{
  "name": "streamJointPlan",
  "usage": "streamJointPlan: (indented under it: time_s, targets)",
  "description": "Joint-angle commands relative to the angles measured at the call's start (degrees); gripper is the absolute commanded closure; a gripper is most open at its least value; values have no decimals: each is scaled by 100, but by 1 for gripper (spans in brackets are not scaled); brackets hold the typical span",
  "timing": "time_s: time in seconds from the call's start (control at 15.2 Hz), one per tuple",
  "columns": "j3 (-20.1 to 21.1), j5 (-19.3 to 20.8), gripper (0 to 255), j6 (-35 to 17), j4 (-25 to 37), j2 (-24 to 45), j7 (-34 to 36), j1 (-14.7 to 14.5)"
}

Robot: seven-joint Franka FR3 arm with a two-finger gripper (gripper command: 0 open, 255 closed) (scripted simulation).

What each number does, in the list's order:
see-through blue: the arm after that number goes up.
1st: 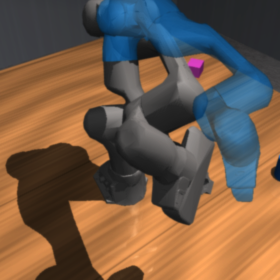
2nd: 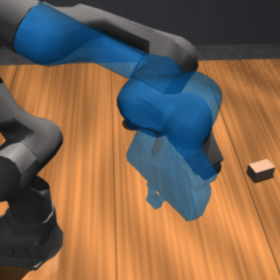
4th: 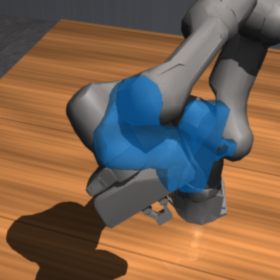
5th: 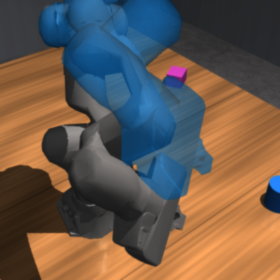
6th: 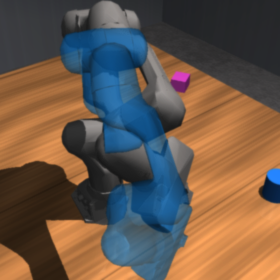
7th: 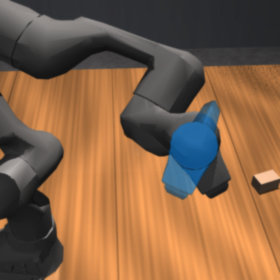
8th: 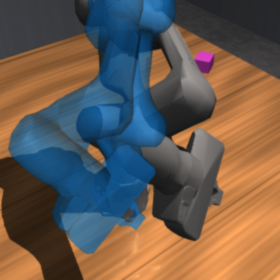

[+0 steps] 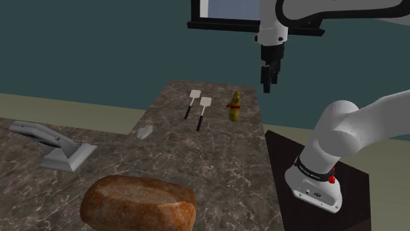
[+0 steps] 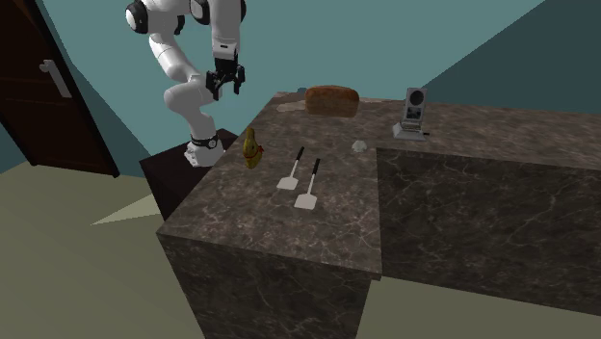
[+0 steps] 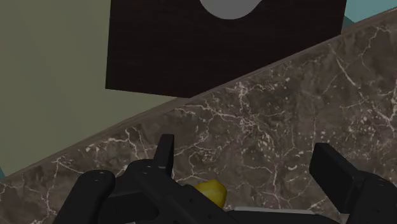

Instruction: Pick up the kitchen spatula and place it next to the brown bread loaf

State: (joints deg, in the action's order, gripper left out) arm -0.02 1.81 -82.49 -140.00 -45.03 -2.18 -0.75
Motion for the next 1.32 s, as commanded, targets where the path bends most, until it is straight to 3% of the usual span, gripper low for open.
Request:
streamJointPlan:
  time_s: [0.0,0.59,1.25]
  targets:
    - [0,0,0,0,0,0,0,0]
    - [705,-657,0,-1460,361,1585,1950,255]
    - [1126,-707,0,-2722,1489,3644,3959,560]
